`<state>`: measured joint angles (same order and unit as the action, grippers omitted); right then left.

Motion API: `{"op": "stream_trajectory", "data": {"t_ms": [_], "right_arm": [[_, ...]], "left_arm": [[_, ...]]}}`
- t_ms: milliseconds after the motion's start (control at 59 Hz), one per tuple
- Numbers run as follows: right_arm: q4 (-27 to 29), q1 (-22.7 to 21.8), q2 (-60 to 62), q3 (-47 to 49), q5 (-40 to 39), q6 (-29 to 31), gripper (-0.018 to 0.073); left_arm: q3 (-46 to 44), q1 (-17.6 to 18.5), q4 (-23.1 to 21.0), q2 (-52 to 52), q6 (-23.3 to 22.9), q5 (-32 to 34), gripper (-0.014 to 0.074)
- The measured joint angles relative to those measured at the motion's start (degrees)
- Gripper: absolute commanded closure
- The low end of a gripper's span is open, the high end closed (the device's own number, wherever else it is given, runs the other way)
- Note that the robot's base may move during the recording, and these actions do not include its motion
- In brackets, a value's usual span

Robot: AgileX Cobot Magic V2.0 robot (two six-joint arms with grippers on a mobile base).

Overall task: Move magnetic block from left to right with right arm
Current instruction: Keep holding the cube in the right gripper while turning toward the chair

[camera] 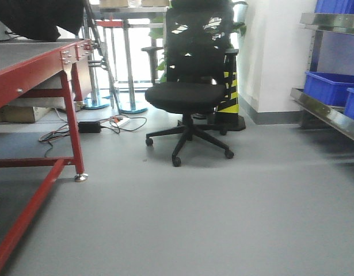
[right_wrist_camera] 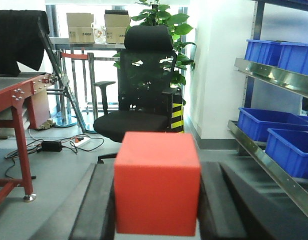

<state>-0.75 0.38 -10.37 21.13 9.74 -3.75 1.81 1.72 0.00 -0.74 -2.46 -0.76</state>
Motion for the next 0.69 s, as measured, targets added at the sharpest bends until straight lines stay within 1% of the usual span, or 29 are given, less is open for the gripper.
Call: {"op": "stream_trajectory", "data": {"t_ms": [695], "right_arm": [[0.0, 0.0, 0.0, 0.0, 0.0, 0.0, 0.0347]], "left_arm": [[0.0, 0.0, 0.0, 0.0, 0.0, 0.0, 0.0713]]}}
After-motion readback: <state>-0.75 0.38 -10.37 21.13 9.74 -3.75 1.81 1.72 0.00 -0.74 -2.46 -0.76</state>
